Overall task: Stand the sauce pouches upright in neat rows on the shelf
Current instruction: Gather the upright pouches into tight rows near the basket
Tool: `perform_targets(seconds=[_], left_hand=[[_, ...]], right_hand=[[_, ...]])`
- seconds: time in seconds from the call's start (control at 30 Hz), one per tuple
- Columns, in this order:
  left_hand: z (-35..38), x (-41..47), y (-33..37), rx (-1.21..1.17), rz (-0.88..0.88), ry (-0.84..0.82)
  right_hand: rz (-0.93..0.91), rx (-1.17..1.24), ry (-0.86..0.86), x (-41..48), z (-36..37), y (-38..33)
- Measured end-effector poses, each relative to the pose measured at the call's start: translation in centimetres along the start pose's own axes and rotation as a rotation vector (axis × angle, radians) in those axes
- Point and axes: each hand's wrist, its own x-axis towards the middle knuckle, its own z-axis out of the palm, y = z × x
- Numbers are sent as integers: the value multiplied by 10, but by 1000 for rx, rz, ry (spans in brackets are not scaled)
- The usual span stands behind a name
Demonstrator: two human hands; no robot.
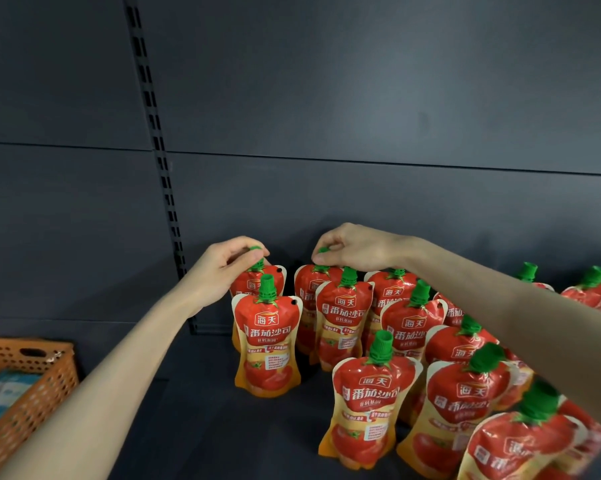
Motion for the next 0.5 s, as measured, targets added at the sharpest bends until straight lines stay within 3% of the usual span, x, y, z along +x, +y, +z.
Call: perform_targets(seconds=[0.2, 0.4, 0.5], left_hand=[[1, -3, 2, -15, -20, -7], [-1, -19, 21, 98, 149, 280], [5, -36, 29, 141, 204, 267]], right_hand=[[2, -6, 25, -2, 0, 1], [-98, -24, 273, -21, -8, 3], [-138, -13, 264, -35, -7, 4]])
